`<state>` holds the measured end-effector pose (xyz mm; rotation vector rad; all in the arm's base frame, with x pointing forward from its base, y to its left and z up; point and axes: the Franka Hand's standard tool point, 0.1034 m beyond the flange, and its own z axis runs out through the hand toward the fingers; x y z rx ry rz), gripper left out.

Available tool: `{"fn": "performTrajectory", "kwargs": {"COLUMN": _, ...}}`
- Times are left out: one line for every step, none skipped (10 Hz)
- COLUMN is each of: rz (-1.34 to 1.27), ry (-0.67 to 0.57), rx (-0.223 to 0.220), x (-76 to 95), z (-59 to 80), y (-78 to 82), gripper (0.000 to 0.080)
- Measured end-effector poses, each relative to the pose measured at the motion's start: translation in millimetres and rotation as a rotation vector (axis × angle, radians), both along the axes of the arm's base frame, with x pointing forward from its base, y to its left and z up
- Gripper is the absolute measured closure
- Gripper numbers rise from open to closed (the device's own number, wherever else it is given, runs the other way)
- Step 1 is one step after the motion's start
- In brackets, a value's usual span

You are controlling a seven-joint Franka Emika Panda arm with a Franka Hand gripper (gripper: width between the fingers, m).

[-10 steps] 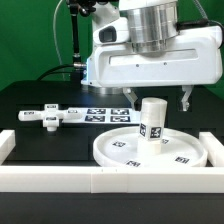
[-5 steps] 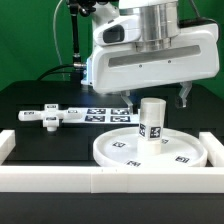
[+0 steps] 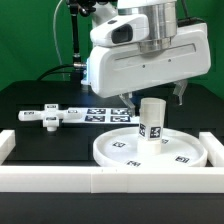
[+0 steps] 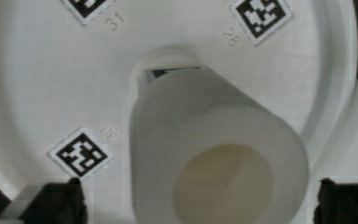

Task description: Assemble round table

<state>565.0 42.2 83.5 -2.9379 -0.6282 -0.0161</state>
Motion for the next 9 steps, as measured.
{"fn": "performTrajectory", "kwargs": {"rz": 0.048, "ry": -0.031, "rx": -0.015, "x": 1.0, "z": -1.5, "y": 3.9, "gripper": 0.0151}}
{"fn": "performTrajectory", "kwargs": {"rz": 0.170, "ry": -0.047, "rx": -0.034, "x": -1.7, "z": -3.8, "y": 8.4, "gripper": 0.0151}}
{"fn": "performTrajectory", "kwargs": {"rz": 0.282, "ry": -0.056, "rx": -0.060, "x": -2.1, "z": -3.7, "y": 13.4, "gripper": 0.0151}}
{"fn": "performTrajectory", "kwargs": {"rz": 0.361, "ry": -0.061, "rx": -0.066, "x": -2.6, "z": -3.8, "y": 15.5, "gripper": 0.0151}}
{"fn": "performTrajectory", "kwargs": {"rz": 0.393, "ry": -0.063, "rx": -0.066, "x": -2.6, "z": -3.8, "y": 12.1, "gripper": 0.0151}}
{"fn": "performTrajectory", "kwargs": {"rz": 0.474, "ry": -0.070, "rx": -0.072, "x": -2.5, "z": -4.4, "y": 9.7, "gripper": 0.0151}}
{"fn": "performTrajectory", "kwargs": {"rz": 0.527, "ry": -0.074, "rx": -0.071, "x": -2.6, "z": -4.6, "y": 9.4, "gripper": 0.0151}}
{"fn": "performTrajectory", "kwargs": {"rz": 0.558, "ry": -0.077, "rx": -0.071, "x": -2.6, "z": -5.0, "y": 8.6, "gripper": 0.0151}}
{"fn": "performTrajectory", "kwargs": {"rz": 0.670, "ry": -0.099, "rx": -0.083, "x": -1.4, "z": -6.6, "y": 6.6, "gripper": 0.0151}}
